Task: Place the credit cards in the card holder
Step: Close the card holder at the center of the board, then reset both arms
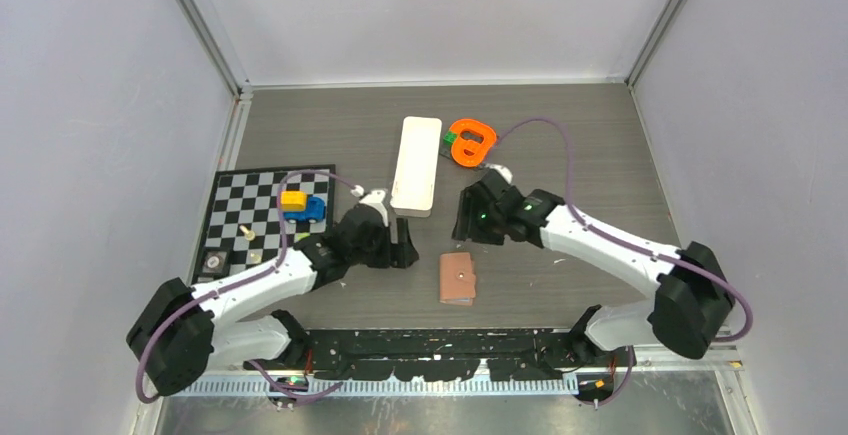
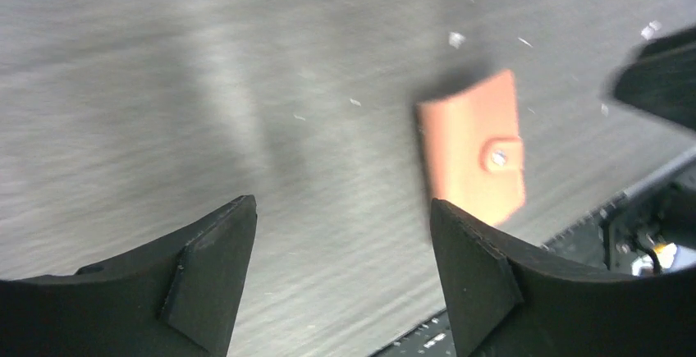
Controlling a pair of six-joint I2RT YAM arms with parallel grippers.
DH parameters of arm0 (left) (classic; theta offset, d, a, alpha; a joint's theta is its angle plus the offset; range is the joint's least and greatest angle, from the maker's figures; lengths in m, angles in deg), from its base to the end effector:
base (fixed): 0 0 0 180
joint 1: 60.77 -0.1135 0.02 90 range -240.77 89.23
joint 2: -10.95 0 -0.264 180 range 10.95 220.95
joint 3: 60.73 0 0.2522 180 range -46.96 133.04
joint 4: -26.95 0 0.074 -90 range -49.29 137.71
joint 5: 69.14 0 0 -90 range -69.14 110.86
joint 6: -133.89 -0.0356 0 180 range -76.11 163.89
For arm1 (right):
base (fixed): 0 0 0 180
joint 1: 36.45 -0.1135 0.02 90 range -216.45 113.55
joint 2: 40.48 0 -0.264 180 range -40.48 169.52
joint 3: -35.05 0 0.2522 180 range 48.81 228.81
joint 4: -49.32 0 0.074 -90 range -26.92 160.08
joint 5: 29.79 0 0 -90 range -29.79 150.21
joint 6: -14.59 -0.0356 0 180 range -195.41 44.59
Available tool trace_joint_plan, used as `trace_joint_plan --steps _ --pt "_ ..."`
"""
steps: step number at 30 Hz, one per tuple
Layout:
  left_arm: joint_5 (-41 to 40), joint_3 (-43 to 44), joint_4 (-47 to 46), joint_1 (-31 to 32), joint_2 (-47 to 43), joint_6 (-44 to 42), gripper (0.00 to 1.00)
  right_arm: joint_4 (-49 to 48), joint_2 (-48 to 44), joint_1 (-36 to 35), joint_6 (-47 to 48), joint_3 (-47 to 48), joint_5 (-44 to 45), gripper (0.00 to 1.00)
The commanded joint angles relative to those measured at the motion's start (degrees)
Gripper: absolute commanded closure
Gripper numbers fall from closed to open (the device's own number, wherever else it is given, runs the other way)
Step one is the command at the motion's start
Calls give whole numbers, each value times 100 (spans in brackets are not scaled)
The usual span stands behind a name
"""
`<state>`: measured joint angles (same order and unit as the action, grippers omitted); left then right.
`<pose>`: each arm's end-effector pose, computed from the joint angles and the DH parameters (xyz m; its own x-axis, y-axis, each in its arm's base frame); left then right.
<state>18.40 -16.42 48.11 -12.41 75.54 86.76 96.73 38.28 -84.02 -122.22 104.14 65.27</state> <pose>0.1509 -0.1675 0.1920 -0.8157 -0.1055 -0.5687 0.2324 0.8407 -0.4892 0.1890 0.2021 0.2382 -0.9001 0.0917 -0.4259 -0.0681 0.9359 0.3456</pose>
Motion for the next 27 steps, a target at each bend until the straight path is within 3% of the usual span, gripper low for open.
trace_joint_plan --steps 1,7,8,12,13,16,27 --pt "574 539 1114 -1151 -37 -757 18 31 -541 789 503 -378 381 39" --pt "592 1361 2239 -2634 -309 -1180 10 244 -1706 2351 946 -775 1104 30" --pt "-307 1927 2857 -2730 -763 -1404 8 264 -2683 2674 1249 -871 1757 27" --pt "-885 2299 3185 -2726 -1680 -1591 7 -22 -3937 2694 1827 -1086 2740 27" --pt "-937 2333 3219 -2726 -1903 -1694 3 -89 -4186 2696 1866 -1164 2884 26" --pt "-1118 2379 3375 -2726 -2514 -2036 0 -381 -4786 2692 1972 -1464 2906 26" --pt "-1461 2173 3581 -2726 -2855 -2527 0 -292 -4690 2692 1985 -1370 2878 26"
